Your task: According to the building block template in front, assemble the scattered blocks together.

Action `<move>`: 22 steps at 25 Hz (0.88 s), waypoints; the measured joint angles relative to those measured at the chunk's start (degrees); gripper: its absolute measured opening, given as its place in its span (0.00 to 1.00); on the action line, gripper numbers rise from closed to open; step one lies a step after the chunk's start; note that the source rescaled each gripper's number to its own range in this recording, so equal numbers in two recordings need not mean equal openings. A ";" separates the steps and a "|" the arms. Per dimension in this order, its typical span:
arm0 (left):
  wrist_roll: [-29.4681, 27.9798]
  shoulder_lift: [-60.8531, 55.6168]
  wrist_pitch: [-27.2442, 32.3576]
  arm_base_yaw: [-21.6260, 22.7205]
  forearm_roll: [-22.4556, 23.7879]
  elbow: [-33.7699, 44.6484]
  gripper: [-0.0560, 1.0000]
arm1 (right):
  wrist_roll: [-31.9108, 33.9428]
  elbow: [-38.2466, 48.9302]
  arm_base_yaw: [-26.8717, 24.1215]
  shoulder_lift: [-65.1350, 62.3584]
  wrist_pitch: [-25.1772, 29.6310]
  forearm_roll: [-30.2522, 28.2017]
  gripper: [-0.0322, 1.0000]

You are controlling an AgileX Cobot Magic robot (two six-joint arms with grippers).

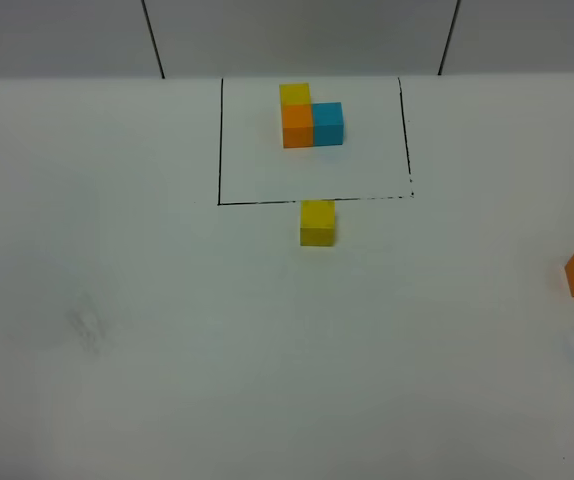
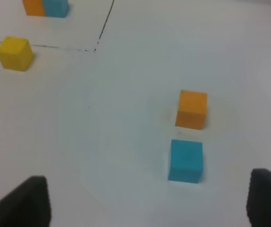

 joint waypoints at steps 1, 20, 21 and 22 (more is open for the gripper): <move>-0.17 0.00 0.00 0.00 0.00 0.00 0.62 | 0.00 0.00 0.00 0.00 0.00 0.00 0.74; -0.61 0.00 -0.18 0.00 0.00 0.00 0.47 | 0.00 0.00 0.00 0.00 0.00 0.00 0.74; -0.63 0.00 -0.18 0.00 0.00 0.00 0.47 | 0.00 0.00 0.00 0.00 0.00 0.00 0.74; -0.63 0.00 -0.18 0.00 0.00 0.00 0.47 | 0.00 0.00 0.00 0.00 0.00 -0.12 0.74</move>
